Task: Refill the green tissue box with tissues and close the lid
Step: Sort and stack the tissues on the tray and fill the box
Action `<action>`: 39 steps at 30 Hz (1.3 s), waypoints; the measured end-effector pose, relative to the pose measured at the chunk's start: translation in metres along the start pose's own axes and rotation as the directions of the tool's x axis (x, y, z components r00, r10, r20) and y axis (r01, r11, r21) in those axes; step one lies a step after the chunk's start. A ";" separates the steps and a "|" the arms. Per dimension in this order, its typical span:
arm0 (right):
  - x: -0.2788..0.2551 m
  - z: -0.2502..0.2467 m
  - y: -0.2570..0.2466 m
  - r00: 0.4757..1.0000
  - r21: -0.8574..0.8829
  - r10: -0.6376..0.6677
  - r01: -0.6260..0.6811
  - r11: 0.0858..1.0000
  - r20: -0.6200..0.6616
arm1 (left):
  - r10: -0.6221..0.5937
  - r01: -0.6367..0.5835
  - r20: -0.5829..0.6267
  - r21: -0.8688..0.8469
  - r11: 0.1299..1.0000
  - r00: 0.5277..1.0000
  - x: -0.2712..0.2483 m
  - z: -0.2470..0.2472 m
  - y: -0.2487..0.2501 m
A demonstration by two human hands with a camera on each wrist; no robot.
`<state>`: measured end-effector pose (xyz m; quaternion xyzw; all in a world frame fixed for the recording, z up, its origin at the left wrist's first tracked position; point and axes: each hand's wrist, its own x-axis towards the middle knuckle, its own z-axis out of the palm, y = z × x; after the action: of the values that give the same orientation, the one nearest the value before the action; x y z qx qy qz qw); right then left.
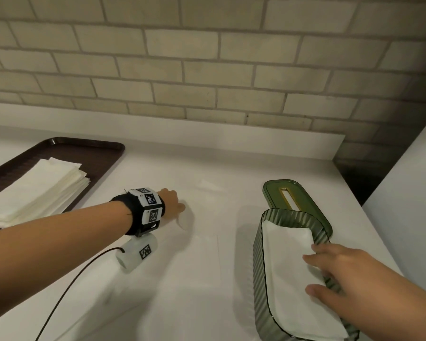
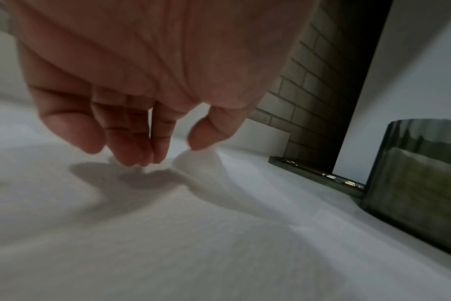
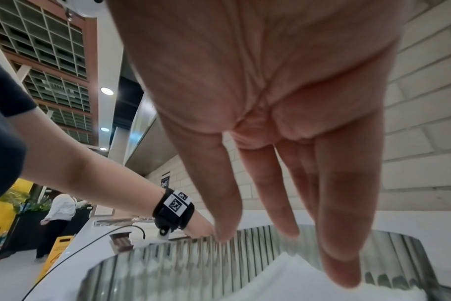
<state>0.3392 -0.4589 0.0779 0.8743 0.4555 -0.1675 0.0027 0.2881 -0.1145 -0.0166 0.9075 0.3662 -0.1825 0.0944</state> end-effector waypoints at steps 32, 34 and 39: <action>0.043 0.000 0.035 0.984 0.987 0.086 0.147 0.071 -0.153 | 0.518 -0.316 -0.200 -0.938 0.145 0.832 -0.135 -0.034 0.086; 0.042 -0.001 0.035 0.985 0.983 0.064 0.156 0.095 -0.162 | 0.553 -0.348 -0.174 -0.910 0.227 0.815 -0.143 -0.029 0.088; 0.038 -0.001 0.048 0.999 0.976 -0.017 0.039 0.212 -0.036 | 0.443 -0.351 -0.095 -0.763 0.542 0.891 -0.127 -0.027 0.064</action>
<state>0.3984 -0.4567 0.0601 0.6757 0.2650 -0.4086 -0.5534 0.2554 -0.2325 0.0613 0.8286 0.1872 -0.0337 0.5265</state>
